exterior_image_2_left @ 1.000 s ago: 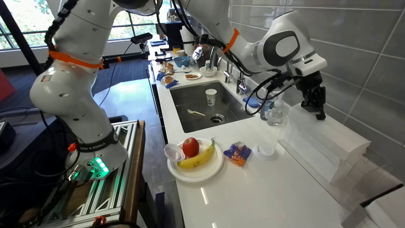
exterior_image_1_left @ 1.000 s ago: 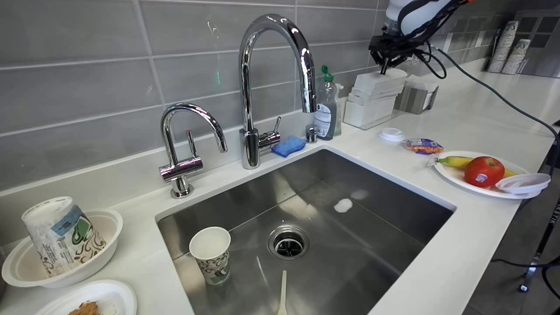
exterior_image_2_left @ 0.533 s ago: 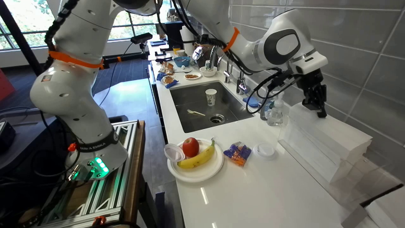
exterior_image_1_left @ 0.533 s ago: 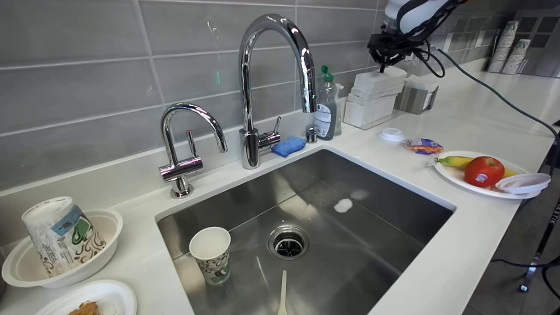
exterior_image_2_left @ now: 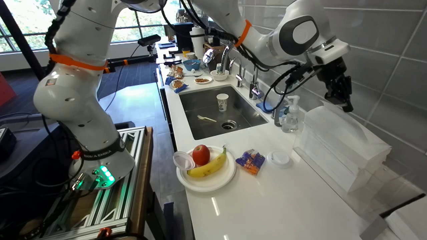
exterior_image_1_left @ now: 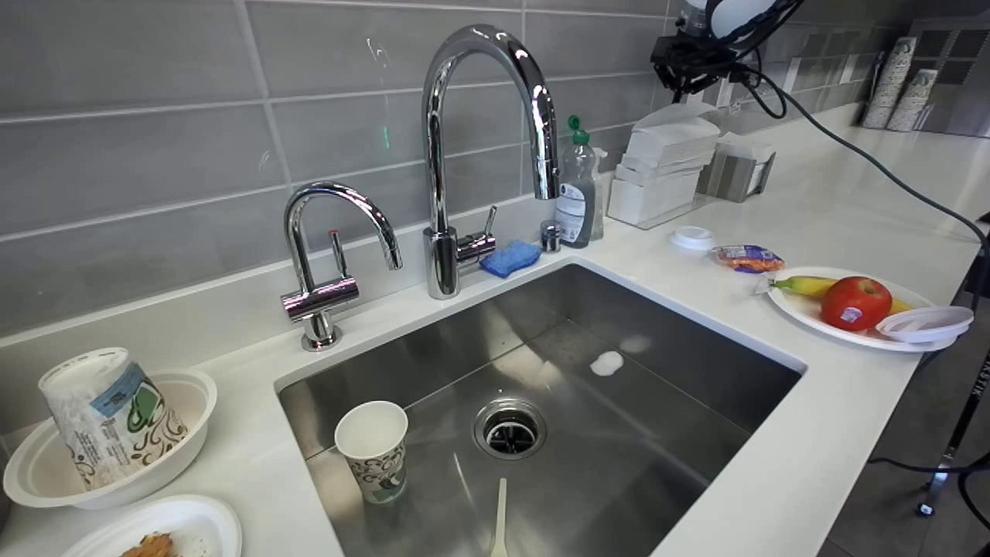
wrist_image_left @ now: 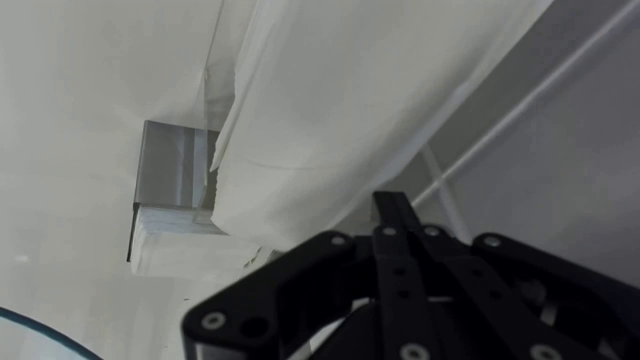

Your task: Remove a tissue from the box

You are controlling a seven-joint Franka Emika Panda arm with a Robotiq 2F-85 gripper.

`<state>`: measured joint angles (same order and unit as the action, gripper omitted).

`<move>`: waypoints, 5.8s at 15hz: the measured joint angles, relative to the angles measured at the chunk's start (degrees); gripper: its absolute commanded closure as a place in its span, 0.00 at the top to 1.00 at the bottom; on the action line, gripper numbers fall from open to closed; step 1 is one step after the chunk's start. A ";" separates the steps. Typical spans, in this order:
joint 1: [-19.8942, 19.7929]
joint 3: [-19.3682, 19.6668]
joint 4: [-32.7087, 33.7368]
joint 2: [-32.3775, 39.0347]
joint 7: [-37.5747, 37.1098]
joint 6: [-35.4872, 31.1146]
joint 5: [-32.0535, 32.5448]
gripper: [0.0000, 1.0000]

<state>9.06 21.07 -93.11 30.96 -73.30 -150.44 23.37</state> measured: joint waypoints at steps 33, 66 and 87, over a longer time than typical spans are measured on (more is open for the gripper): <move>-1.17 -0.21 -7.32 0.45 -13.08 -8.22 -1.08 0.56; -0.15 0.68 -5.85 0.70 -12.83 -9.65 -1.54 0.00; 17.29 18.99 -11.69 -11.80 -21.84 -13.76 14.39 0.00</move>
<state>26.35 40.06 -104.79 19.16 -95.14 -164.20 37.76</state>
